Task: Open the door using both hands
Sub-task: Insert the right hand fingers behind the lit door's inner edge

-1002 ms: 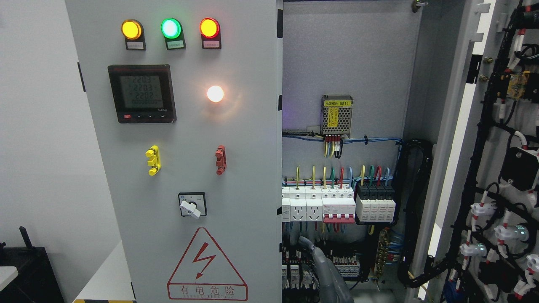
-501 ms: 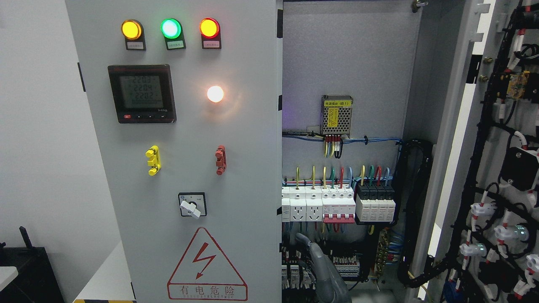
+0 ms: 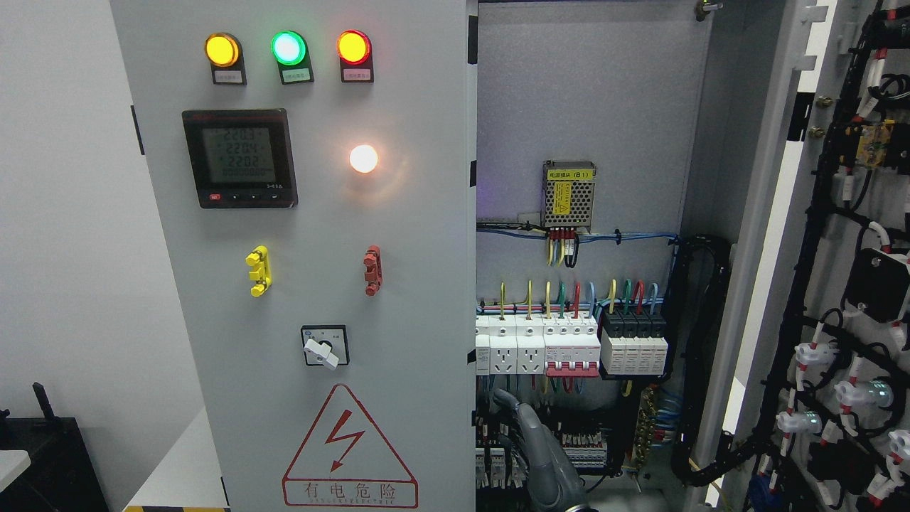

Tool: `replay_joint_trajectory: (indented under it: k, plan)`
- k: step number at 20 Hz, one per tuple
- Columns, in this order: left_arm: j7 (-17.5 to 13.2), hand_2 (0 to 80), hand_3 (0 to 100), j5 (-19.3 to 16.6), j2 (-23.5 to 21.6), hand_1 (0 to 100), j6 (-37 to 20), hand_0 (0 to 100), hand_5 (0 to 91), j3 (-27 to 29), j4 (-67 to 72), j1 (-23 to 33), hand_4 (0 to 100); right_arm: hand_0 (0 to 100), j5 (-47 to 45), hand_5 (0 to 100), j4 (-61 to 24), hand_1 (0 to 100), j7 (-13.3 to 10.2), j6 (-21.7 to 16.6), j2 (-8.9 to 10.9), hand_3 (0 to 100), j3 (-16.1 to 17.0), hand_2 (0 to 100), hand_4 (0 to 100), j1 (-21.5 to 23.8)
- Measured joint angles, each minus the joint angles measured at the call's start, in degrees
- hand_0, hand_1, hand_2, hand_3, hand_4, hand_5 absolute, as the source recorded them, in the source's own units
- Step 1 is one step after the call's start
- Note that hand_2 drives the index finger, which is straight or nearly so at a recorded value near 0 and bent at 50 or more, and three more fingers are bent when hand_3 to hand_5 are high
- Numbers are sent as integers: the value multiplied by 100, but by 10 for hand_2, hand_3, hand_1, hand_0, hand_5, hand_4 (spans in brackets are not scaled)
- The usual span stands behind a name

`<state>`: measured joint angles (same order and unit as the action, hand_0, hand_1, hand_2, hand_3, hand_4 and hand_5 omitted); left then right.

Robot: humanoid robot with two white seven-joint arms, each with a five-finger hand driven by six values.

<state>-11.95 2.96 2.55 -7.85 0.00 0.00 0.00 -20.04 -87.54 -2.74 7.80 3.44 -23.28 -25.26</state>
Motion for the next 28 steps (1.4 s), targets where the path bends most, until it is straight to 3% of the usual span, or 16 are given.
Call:
replay_joint_trajectory:
  k: [22, 28]
  plan:
    - [0, 0, 0, 0, 0, 0, 2, 0, 0, 0, 0, 0, 32, 0, -258, 0, 86, 0, -28, 2, -1, 0, -109, 0, 0, -197]
    - [0, 0, 0, 0, 0, 0, 2, 0, 0, 0, 0, 0, 32, 0, -313, 0, 104, 0, 116, 42, -1, 0, -136, 0, 0, -252]
